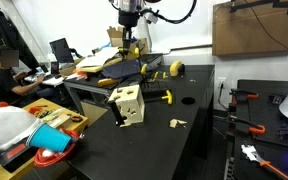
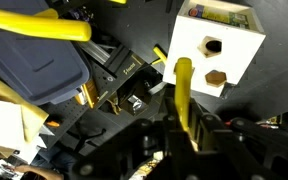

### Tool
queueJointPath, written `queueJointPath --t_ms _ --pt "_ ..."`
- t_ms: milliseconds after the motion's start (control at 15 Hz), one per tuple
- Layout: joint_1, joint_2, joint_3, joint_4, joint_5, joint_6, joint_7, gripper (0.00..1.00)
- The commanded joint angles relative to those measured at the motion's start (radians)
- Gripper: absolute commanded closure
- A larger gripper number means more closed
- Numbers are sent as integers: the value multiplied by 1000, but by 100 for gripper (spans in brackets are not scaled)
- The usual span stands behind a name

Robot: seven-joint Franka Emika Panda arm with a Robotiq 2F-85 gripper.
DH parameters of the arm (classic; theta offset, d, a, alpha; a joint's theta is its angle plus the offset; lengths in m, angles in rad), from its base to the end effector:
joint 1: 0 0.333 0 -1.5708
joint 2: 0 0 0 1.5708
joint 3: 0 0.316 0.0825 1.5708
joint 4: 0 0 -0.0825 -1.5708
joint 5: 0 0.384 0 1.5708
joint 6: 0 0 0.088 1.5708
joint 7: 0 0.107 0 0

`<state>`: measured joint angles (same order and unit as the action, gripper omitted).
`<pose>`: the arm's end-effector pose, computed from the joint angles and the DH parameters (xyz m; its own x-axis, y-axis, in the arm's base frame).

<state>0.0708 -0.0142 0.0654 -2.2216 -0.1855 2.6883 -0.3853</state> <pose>0.5570 0.0824 0.4336 0.6937 0.6233 0.3609 0.5425 -0.7818 0.3074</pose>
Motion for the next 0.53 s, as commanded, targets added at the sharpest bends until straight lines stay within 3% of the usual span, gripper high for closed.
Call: queueJointPath --t_ms 0,467 --pt "-3 -6 0 36 -69 -36 34 96" --pt "-9 -11 -3 59 -209 -87 85 96"
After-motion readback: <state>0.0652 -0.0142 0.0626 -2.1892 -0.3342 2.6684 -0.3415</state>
